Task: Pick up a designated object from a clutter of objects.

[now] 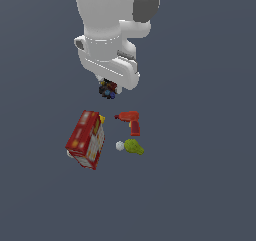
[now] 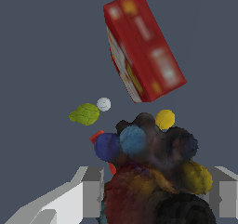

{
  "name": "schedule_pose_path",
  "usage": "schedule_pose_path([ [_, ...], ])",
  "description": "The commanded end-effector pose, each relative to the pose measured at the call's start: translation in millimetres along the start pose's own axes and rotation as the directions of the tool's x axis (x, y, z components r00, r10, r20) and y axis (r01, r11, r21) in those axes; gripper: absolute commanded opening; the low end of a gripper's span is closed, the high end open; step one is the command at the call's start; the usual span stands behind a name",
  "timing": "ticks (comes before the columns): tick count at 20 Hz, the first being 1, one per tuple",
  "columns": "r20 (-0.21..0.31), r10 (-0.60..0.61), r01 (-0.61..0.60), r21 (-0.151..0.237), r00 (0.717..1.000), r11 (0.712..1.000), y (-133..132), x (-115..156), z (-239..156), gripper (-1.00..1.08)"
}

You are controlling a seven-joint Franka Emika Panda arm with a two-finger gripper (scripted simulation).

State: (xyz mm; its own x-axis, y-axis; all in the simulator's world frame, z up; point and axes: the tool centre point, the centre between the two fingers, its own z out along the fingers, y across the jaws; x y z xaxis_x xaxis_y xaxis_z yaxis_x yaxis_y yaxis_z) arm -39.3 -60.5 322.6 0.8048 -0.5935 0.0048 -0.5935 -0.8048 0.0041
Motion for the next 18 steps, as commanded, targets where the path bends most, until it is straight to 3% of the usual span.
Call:
schedule_pose_path([
  [1,0.001,0.0,0.0,0.001,1.0,1.0,-16.6,-0.2,-22.6,-1.0],
  [10,0.004,-0.002,0.002,0.003,1.0,1.0,-64.3,2.0,-85.1,-1.0],
  [18,0.004,-0.003,0.003,0.004,1.0,1.0,-86.8,4.5,-114.1,-1.0],
])
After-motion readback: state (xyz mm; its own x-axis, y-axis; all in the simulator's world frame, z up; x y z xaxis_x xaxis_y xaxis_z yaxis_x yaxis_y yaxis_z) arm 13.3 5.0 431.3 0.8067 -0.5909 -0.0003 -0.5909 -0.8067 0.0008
